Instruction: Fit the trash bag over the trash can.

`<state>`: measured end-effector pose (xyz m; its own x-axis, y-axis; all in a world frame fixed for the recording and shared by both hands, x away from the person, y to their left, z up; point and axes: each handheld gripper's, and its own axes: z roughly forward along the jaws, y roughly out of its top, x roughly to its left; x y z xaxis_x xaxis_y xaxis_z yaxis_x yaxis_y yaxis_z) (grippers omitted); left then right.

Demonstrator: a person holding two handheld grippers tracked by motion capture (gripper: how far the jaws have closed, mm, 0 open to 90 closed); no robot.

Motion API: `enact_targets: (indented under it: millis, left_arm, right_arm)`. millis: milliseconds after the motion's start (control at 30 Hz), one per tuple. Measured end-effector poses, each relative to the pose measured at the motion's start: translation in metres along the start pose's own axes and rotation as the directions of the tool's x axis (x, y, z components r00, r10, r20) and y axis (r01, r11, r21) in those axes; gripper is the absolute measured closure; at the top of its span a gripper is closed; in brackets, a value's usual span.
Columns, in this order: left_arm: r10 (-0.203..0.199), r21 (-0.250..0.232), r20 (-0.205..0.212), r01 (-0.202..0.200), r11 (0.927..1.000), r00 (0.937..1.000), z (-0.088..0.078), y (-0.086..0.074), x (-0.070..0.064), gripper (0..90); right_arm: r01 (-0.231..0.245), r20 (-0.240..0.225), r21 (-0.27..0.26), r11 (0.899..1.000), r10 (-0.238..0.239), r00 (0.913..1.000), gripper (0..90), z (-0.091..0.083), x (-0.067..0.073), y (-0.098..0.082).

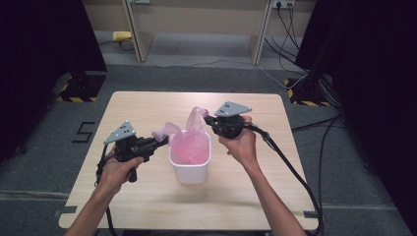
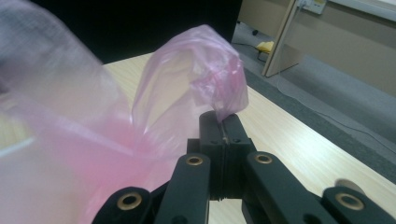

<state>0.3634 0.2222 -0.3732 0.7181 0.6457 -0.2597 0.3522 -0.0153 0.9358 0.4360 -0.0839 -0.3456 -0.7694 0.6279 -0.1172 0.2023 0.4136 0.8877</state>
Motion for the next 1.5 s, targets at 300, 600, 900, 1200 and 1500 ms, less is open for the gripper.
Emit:
enact_targets:
  millis: [300,600,900,1200,1500]
  left_arm:
    - [0.030,0.049,0.029,-0.031,0.9983,0.9991,-0.018,-0.023,-0.021,86.3]
    - [0.026,0.098,0.040,-0.030,0.9948,0.9989,-0.021,-0.052,-0.028,88.1]
    - [0.024,0.147,-0.034,-0.018,0.9890,0.9991,-0.003,-0.071,-0.008,88.2]
    - [0.046,0.167,-0.045,-0.038,0.9852,0.9979,-0.002,-0.079,-0.010,66.2]
    - [0.155,0.147,-0.057,-0.145,0.9783,0.9863,-0.026,-0.059,-0.033,31.3]
  right_arm:
    - [-0.022,-0.076,-0.009,1.000,0.021,0.9969,90.0,-0.060,0.031,-0.046]
    - [-0.074,-0.127,-0.003,0.997,0.073,0.9892,90.0,-0.072,0.056,-0.090]
    - [-0.037,-0.089,0.065,0.997,0.042,0.9952,90.0,-0.048,0.056,-0.102]
    - [-0.115,-0.104,0.064,0.991,0.121,0.9871,72.4,-0.048,0.053,-0.117]
    - [-0.083,-0.082,0.006,0.997,0.083,0.9931,41.8,-0.093,0.055,-0.098]
